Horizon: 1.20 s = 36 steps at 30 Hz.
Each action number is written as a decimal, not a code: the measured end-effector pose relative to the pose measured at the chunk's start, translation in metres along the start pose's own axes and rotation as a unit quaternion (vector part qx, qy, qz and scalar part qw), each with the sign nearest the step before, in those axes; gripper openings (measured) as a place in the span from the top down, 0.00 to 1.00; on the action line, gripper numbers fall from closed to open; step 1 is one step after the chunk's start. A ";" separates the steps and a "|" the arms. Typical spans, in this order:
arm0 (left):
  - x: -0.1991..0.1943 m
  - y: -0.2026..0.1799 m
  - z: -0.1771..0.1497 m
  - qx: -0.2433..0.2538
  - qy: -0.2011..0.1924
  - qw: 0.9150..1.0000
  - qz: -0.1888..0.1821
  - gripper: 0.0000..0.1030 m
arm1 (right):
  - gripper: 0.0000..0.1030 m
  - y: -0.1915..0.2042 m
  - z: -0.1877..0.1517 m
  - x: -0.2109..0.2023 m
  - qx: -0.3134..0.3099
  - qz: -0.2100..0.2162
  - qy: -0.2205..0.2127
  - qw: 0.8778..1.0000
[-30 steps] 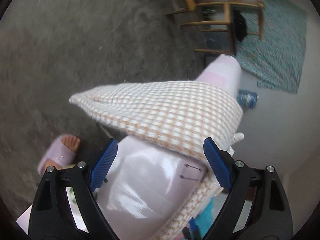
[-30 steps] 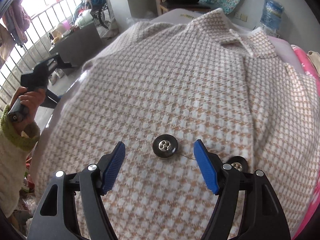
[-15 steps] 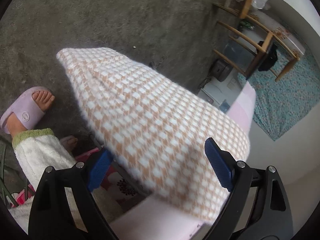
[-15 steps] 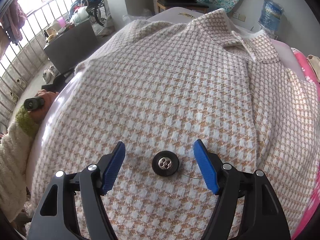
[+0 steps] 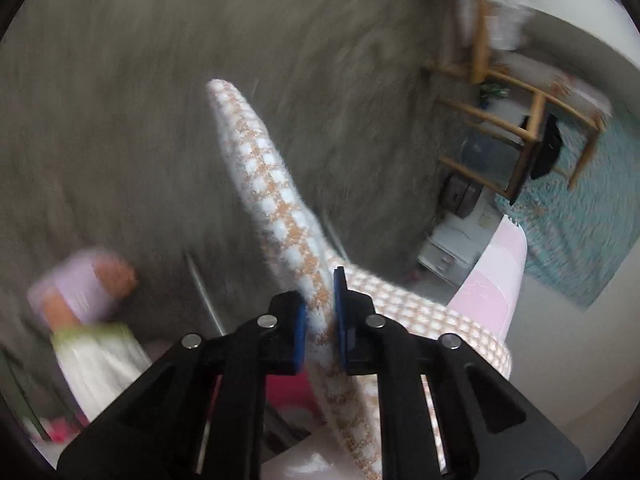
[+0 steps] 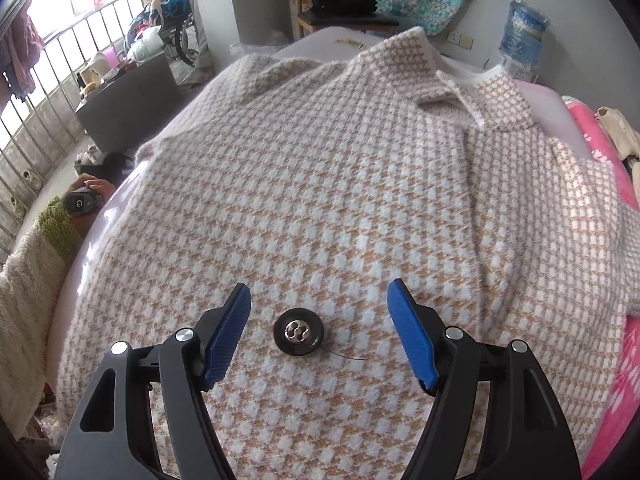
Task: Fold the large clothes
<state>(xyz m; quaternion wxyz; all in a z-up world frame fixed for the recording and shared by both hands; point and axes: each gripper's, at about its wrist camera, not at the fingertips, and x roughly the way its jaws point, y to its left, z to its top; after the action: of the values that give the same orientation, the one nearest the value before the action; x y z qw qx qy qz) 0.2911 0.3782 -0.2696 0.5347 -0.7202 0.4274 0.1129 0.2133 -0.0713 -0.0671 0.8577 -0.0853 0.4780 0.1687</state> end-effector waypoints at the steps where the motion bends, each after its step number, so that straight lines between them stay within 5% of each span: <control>1: -0.016 -0.019 -0.004 0.041 -0.037 0.998 0.014 0.91 | 0.33 0.000 0.000 -0.003 -0.002 -0.003 -0.005 1.000; 4: -0.054 -0.071 -0.022 0.135 -0.109 0.984 0.032 0.92 | 0.33 -0.001 -0.002 -0.013 -0.008 -0.014 -0.022 1.000; 6: -0.079 -0.111 -0.047 0.214 -0.158 0.963 0.045 0.92 | 0.33 -0.002 -0.005 -0.019 -0.008 -0.021 -0.028 0.999; 9: -0.114 -0.177 -0.112 0.356 -0.234 0.903 0.060 0.93 | 0.33 -0.004 -0.012 -0.030 -0.002 -0.024 -0.038 0.999; 11: -0.131 -0.217 -0.177 0.460 -0.268 0.845 0.051 0.93 | 0.33 -0.007 -0.016 -0.038 0.003 -0.028 -0.047 0.999; 16: -0.131 -0.256 -0.311 0.618 -0.246 0.747 0.017 0.92 | 0.33 -0.020 -0.033 -0.065 0.026 -0.036 -0.072 0.996; 19: -0.109 -0.252 -0.372 0.683 -0.204 0.701 0.021 0.92 | 0.33 -0.032 -0.045 -0.077 0.040 -0.042 -0.079 0.995; 24: -0.051 -0.198 -0.429 0.743 -0.117 0.655 0.080 0.86 | 0.33 -0.057 -0.067 -0.083 0.073 -0.039 -0.066 0.994; 27: -0.018 -0.158 -0.442 0.757 -0.079 0.636 0.125 0.56 | 0.33 -0.075 -0.082 -0.075 0.105 -0.017 -0.036 0.994; 30: 0.009 -0.126 -0.446 0.776 -0.075 0.603 0.168 0.34 | 0.31 -0.086 -0.091 -0.065 0.126 -0.006 -0.007 0.992; 32: 0.010 -0.110 -0.452 0.792 -0.084 0.576 0.185 0.29 | 0.26 -0.095 -0.097 -0.057 0.142 -0.002 0.013 0.990; 34: 0.004 -0.102 -0.456 0.800 -0.084 0.566 0.182 0.22 | 0.25 -0.100 -0.099 -0.051 0.151 0.003 0.022 0.988; 36: -0.005 -0.098 -0.459 0.802 -0.082 0.567 0.170 0.19 | 0.22 -0.103 -0.101 -0.046 0.154 0.005 0.026 0.988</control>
<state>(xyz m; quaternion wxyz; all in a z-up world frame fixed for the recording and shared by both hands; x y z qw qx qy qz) 0.2251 -0.0106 -0.0152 0.8966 0.1027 0.4112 -0.1287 0.1494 -0.2073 -0.0832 0.8468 0.0462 0.5213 0.0952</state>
